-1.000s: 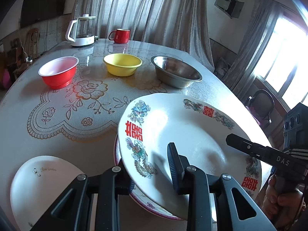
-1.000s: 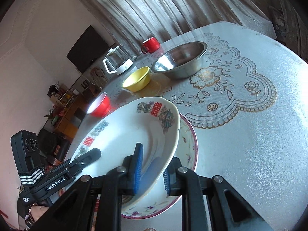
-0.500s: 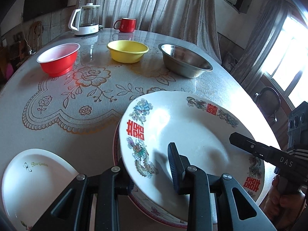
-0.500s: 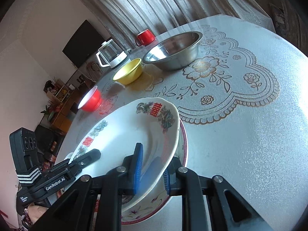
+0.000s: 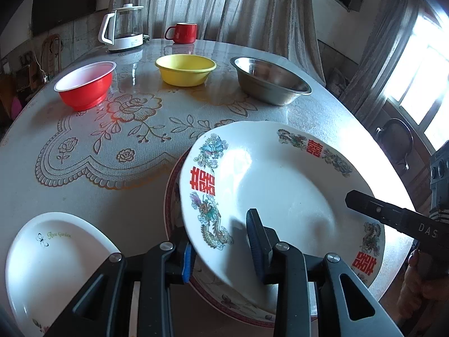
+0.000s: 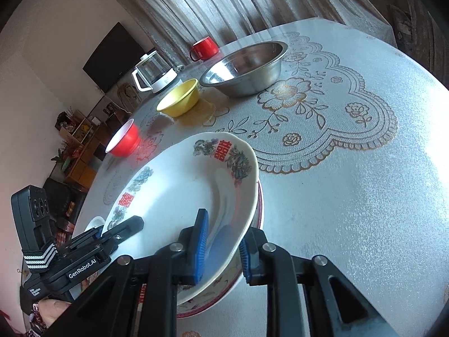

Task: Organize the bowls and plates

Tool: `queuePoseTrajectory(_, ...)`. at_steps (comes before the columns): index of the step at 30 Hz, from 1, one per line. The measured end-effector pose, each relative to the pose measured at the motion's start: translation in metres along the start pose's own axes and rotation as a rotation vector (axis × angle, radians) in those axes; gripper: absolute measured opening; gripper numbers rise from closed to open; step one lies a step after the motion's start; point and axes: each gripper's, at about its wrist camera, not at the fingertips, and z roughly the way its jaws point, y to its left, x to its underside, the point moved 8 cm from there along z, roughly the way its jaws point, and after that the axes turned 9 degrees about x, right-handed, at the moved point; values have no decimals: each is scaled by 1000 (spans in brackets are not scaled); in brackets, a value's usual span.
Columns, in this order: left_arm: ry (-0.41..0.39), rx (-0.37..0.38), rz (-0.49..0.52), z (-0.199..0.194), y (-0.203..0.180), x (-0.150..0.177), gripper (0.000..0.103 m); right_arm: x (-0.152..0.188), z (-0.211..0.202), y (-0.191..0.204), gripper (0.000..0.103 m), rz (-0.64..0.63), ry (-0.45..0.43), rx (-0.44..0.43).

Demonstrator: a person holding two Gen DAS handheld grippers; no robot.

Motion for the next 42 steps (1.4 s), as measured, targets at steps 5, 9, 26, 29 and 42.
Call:
queuePoseTrajectory(5, 1, 3, -1, -2, -1, 3, 34, 4, -7, -3, 22, 4, -2, 3)
queuePoseTrajectory(9, 0, -20, 4, -8, -1, 4, 34, 7, -11, 1, 22, -27, -8, 23)
queuePoseTrajectory(26, -31, -45, 50, -26, -6, 13, 35, 37, -28, 7, 30, -162, 7, 183)
queuePoseTrajectory(29, -50, -45, 47, -33, -5, 11, 39, 36, -28, 11, 30, -180, -1, 199)
queuePoseTrajectory(42, -109, -65, -5, -64, 17, 9, 63, 33, -26, 22, 38, -251, -22, 250)
